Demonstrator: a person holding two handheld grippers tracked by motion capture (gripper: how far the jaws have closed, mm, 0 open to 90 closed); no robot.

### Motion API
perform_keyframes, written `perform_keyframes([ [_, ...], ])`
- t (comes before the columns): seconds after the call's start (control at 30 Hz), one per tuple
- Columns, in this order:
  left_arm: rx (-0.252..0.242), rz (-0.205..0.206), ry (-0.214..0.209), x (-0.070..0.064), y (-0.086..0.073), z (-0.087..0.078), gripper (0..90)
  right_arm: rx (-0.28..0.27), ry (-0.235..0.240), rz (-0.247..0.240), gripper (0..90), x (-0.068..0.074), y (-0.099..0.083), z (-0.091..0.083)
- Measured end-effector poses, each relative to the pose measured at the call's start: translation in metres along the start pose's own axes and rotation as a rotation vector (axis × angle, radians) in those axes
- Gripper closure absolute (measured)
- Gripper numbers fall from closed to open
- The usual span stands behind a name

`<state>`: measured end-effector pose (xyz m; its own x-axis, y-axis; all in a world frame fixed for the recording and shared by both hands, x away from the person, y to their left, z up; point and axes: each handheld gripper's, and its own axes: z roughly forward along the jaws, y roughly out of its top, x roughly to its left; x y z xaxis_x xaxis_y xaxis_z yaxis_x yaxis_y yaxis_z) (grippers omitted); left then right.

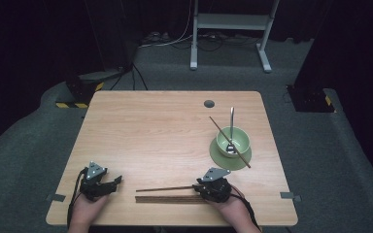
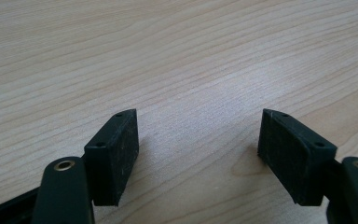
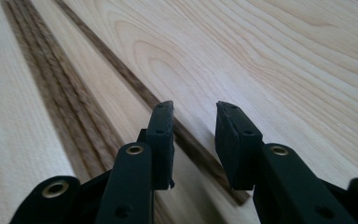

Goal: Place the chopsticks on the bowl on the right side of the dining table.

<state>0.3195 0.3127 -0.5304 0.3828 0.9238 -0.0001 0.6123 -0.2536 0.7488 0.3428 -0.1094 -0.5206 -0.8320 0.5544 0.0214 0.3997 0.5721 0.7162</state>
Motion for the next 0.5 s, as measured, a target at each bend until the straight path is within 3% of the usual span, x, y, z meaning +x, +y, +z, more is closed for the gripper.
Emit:
perform_keyframes([
  [0.5,-0.001,0.005,0.002,0.0,0.0,0.0,29.1,-0.002,0.005,0.047,81.5,-0.013,-0.004,-0.004],
])
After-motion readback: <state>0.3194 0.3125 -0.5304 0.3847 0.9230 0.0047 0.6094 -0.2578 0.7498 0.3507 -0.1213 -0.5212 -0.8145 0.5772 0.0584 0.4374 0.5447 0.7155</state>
